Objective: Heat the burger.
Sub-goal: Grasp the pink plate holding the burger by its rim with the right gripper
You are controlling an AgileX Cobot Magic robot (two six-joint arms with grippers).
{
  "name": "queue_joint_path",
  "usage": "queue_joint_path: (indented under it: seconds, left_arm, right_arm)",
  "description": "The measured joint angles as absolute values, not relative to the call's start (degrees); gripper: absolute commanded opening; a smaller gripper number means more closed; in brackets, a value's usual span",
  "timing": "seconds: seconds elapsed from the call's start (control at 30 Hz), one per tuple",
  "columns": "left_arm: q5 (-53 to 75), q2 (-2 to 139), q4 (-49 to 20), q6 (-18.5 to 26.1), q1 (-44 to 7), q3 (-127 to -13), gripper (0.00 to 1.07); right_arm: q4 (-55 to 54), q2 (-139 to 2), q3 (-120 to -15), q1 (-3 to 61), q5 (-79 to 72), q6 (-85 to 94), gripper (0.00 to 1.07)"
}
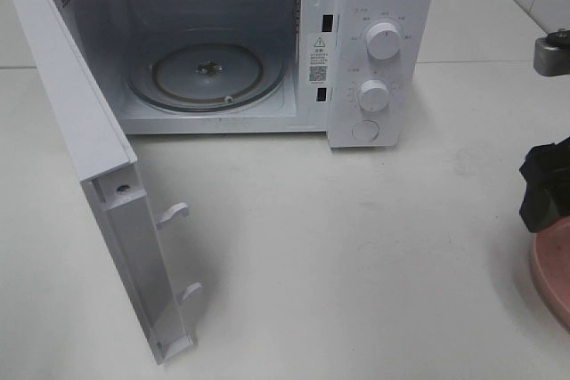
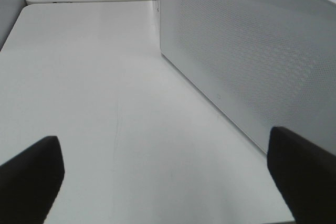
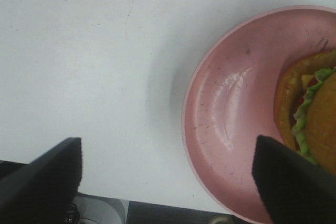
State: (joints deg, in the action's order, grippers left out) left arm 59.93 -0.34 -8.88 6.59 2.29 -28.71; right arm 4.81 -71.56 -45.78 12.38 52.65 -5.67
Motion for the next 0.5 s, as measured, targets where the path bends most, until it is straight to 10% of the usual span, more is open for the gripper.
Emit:
queue_joint_path:
  seconds: [0.5]
  left_arm:
    - [59.93,-0.34,-8.88,6.59,2.29,-28.71,1.03]
  right_arm:
    - [7.10,-71.56,-45.26,12.38,51.85,-4.58,0.94]
